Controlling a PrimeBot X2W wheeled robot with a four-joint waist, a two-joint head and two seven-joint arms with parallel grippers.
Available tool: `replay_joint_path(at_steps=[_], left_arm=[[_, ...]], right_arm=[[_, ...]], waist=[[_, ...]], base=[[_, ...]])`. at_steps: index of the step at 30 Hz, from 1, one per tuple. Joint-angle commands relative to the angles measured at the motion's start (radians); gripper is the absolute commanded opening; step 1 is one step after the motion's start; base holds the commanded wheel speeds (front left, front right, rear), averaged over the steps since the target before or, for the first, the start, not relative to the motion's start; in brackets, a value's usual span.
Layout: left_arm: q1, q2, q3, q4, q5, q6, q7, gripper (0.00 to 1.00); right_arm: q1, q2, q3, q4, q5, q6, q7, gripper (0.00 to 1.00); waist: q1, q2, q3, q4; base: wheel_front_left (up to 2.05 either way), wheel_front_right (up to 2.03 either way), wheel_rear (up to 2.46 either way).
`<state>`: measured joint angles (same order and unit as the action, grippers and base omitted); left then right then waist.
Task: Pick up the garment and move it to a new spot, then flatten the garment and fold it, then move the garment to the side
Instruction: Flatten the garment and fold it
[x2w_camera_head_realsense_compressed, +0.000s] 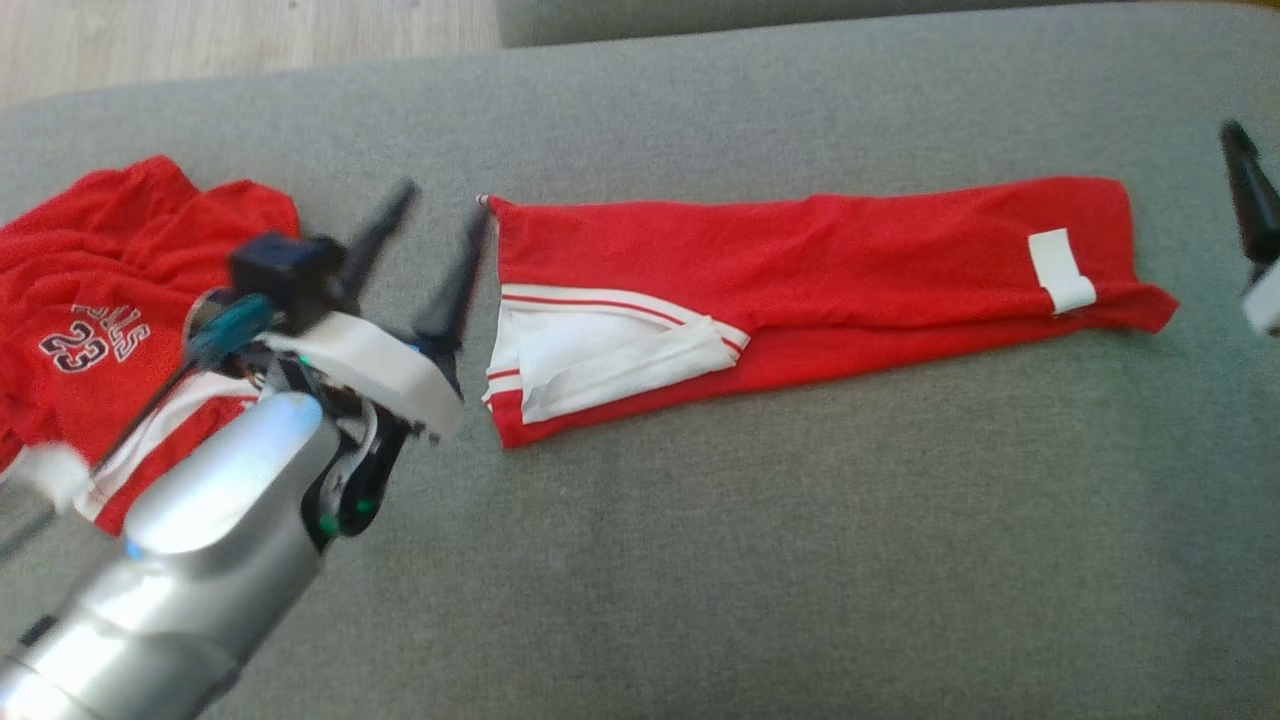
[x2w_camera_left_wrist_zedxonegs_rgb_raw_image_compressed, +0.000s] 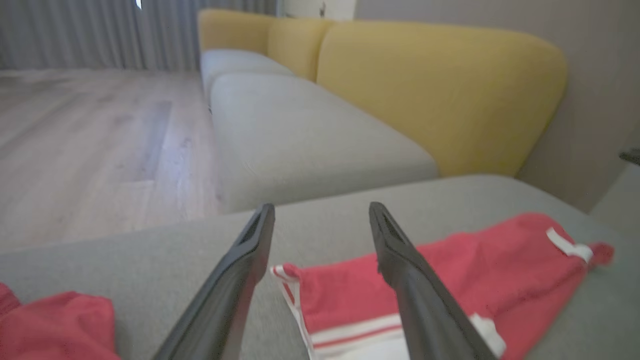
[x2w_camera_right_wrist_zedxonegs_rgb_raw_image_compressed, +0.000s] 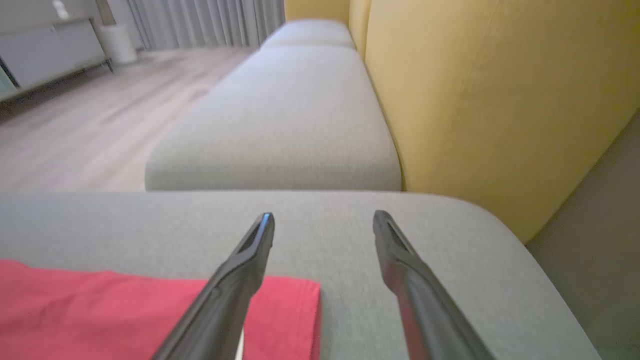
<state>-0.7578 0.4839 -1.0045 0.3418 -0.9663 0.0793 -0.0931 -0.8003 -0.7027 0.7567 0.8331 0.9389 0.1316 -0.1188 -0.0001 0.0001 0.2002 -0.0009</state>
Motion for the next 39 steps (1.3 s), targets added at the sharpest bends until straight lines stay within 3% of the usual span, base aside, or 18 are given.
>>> replay_joint_path(at_steps=[1,4,6,10,16,20,26,39], left_arm=[[-0.012,-0.005,0.096,-0.004,0.001,0.037,-0.108,1.0],[0.026,-0.046,0.195,-0.002,0.019,0.09,-0.165,1.0],[0.043,-0.061,0.243,-0.016,0.039,0.103,-0.167,1.0],[0.163,-0.127,0.427,-0.107,0.186,0.119,-0.168,1.0],[0.347,-0.224,0.594,-0.173,0.367,0.062,-0.168,1.0],[0.447,-0.288,0.675,-0.169,0.446,0.013,-0.169,1.0],[0.548,-0.37,0.754,-0.125,0.569,-0.068,-0.169,1.0],[0.541,-0.428,0.847,-0.111,0.669,-0.145,-0.169,1.0]], right_arm=[[-0.001,0.013,-0.02,-0.009,-0.019,-0.001,-0.074,1.0],[0.008,0.06,-0.081,-0.007,-0.037,-0.001,-0.13,1.0],[0.014,0.074,-0.105,-0.012,-0.054,-0.001,-0.138,1.0],[0.063,0.146,-0.305,-0.106,-0.156,-0.001,-0.142,1.0],[0.278,0.327,-0.571,-0.293,-0.423,-0.001,-0.143,1.0],[0.414,0.442,-0.649,-0.382,-0.593,-0.001,-0.143,1.0],[0.563,0.583,-0.74,-0.485,-0.74,-0.001,-0.143,1.0],[0.573,0.627,-0.78,-0.515,-0.793,-0.001,-0.143,1.0]], waist=[[0.0001,-0.0001,-0.022,-0.007],[0.0001,-0.0001,-0.044,-0.009],[0.0001,-0.0001,-0.051,-0.009],[0.0001,-0.0001,-0.07,-0.013],[0.0001,-0.0001,-0.094,-0.017],[0.0001,-0.0001,-0.101,-0.019],[0.0001,-0.0001,-0.099,-0.023],[0.0001,-0.0001,-0.062,-0.021]], base=[[0.0,0.0,0.0],[0.0,0.0,0.0],[0.0,0.0,0.0],[0.0,0.0,0.0],[0.0,0.0,0.0],[0.0,0.0,0.0],[0.0,0.0,0.0],[0.0,0.0,0.0]])
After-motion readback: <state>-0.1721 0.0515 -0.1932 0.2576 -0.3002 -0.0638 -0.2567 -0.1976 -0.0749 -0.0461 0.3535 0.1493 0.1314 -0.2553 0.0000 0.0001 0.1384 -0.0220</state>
